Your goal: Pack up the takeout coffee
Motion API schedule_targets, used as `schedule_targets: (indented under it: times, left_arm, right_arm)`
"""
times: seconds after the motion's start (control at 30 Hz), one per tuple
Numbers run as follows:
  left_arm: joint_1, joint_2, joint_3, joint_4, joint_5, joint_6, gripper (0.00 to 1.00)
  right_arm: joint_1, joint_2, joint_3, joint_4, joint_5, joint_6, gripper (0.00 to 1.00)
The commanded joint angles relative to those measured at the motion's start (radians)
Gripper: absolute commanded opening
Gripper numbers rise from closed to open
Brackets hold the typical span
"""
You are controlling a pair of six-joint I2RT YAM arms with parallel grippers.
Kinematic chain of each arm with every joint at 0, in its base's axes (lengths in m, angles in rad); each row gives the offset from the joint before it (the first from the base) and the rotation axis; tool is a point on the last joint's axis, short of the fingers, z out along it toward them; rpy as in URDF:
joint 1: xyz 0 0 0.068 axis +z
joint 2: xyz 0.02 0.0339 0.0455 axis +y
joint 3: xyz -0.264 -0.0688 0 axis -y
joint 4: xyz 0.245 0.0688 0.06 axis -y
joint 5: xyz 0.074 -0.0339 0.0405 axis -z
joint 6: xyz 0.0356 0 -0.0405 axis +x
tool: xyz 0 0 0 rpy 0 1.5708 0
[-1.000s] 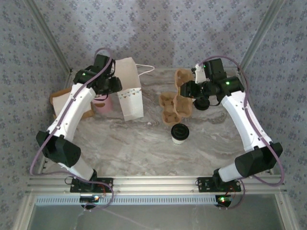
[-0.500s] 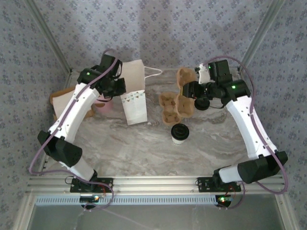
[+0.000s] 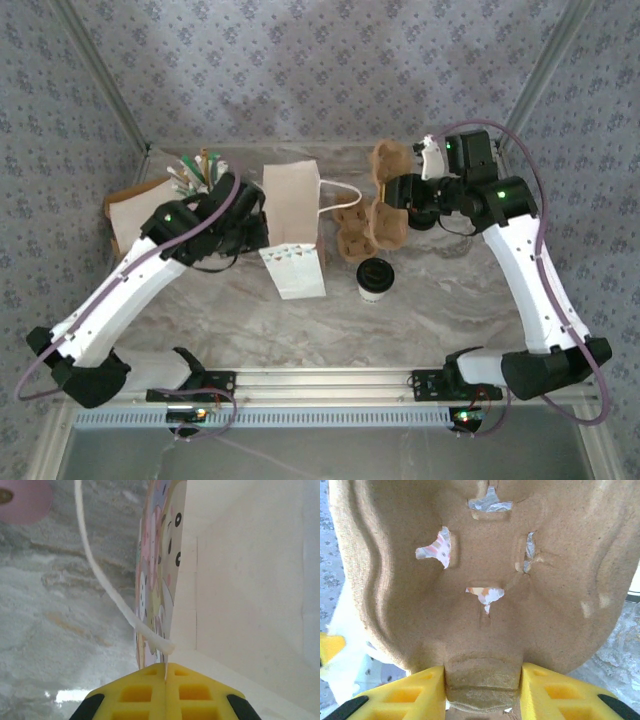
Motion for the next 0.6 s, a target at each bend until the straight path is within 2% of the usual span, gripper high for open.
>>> schedule_targets:
  times: [0.0, 0.3, 0.57]
  left_arm:
    - [-0.065, -0.04, -0.063, -0.007, -0.077, -0.133, 0.01]
    - [-0.199, -0.073, -0.091, -0.055, -0.153, -0.246, 0.01]
    - [-0.254, -0.087, -0.123, -0.026, -0.155, -0.291, 0.04]
  right_arm:
    - [-0.006, -0.039, -0.003, -0.029, -0.027, 0.013, 0.41]
    - [-0.005, -0.083, -0.001, -0.05, -0.027, 0.025, 0.41]
    - [-0.005, -0.093, 0.018, -0.055, -0.043, 0.045, 0.41]
